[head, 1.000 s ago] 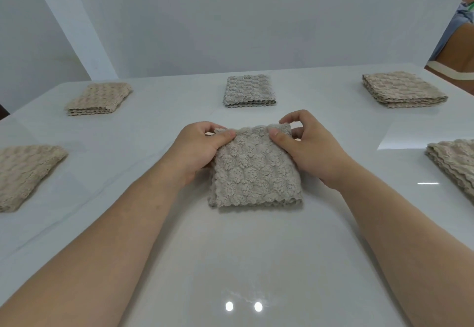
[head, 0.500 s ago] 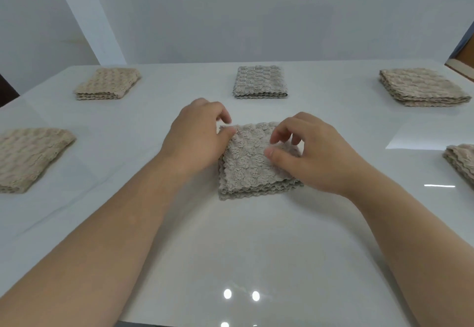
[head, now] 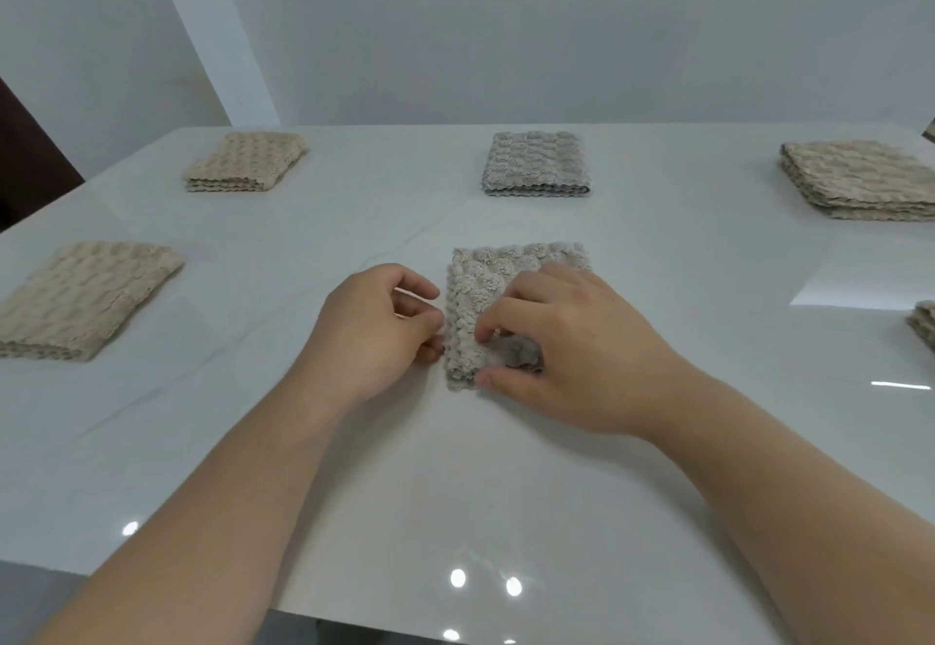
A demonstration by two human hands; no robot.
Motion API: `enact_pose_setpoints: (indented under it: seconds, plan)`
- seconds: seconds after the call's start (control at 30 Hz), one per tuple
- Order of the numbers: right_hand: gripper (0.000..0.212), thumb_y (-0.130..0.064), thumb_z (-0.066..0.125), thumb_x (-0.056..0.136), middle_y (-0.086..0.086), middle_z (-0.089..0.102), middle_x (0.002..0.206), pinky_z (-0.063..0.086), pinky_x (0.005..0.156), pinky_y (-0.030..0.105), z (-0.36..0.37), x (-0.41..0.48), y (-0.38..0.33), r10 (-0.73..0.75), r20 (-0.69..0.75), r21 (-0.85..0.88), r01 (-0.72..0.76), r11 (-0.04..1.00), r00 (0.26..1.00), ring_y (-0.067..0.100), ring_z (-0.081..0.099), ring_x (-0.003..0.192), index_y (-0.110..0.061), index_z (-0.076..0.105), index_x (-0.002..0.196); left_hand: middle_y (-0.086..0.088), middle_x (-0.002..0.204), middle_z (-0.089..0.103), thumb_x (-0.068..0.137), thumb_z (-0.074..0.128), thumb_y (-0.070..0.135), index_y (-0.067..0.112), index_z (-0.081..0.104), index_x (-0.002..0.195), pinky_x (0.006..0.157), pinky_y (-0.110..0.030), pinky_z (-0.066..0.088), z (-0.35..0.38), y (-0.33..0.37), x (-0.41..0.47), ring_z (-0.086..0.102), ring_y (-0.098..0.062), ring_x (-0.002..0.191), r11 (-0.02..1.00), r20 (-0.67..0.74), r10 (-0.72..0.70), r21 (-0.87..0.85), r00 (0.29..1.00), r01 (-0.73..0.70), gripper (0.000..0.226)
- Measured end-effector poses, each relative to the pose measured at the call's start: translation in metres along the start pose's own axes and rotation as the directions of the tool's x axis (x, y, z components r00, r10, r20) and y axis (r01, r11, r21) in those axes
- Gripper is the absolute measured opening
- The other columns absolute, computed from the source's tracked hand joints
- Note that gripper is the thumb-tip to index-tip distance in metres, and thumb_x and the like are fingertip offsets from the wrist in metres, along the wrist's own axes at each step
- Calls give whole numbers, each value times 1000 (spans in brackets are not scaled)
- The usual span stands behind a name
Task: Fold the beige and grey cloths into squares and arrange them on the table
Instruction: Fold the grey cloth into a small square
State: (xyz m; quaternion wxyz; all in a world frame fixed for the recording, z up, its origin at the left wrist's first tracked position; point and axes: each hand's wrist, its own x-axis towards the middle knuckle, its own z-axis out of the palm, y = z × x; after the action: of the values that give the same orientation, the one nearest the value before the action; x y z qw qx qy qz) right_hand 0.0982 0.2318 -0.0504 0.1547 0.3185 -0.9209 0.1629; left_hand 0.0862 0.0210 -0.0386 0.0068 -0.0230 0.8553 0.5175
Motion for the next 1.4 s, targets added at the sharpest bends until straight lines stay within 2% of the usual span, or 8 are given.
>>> enact_pose_setpoints:
  seconds: [0.37,0.5,0.7,0.83,0.93,1.17,1.27,1.4]
  plan:
    - [22,-42,58,94,-8,66,86,51,70,35,9,5,-14,61,-196,115,-39,993,979,20,64,82,-27,74,91,-12,80,76,83,79,-2,6,71,93,64,-30,63,7,-2,2,74,-23,64,989,2,-29,-148,1000,29,15]
    - [24,-40,57,97,-5,65,85,52,69,41,15,9,-21,50,-248,84,-30,996,967,23,63,78,-25,75,93,-11,80,75,81,79,-2,6,70,93,58,-24,58,9,-1,1,71,-16,59,988,6,-39,-147,999,40,17]
    - [25,-38,54,97,-5,64,83,52,64,40,18,6,-23,-2,-213,21,6,1000,977,24,61,77,-22,72,89,-12,81,71,93,67,0,8,70,94,61,-30,62,8,-4,4,70,-17,59,983,-6,-42,-177,999,41,8]
    - [21,-40,55,98,-9,64,86,53,61,40,11,5,-24,117,-296,135,-80,988,948,19,62,80,-24,68,92,-12,81,69,95,63,-3,4,67,102,57,-29,60,8,-5,5,70,-18,58,982,-6,-31,-188,1000,29,11]
    - [18,-39,54,98,-10,62,89,53,64,40,9,6,-23,133,-279,176,-86,981,951,17,60,81,-24,65,95,-10,81,67,95,61,-4,5,66,104,57,-29,60,8,-6,5,70,-18,57,983,-13,-27,-180,1000,24,14]
    - [25,-45,50,95,-10,62,92,53,70,41,15,0,-17,-4,-19,35,4,999,1000,20,59,90,-26,67,95,-7,76,71,93,70,8,7,70,99,61,-35,62,10,-6,6,69,-17,58,985,-24,-5,-170,1000,1,6]
    - [25,-47,53,94,-12,63,91,54,71,39,13,1,-17,39,-47,108,-34,994,998,16,59,91,-28,69,93,-3,78,74,86,80,17,13,70,97,58,-33,61,10,-8,6,71,-18,59,996,-39,38,-85,999,-41,15]
    - [28,-40,54,97,-6,70,100,50,89,38,9,5,-8,177,-229,155,-143,977,957,20,62,102,-21,74,102,0,78,74,83,81,13,18,68,96,54,-25,54,11,-9,5,68,-14,53,998,-49,67,19,997,-66,19]
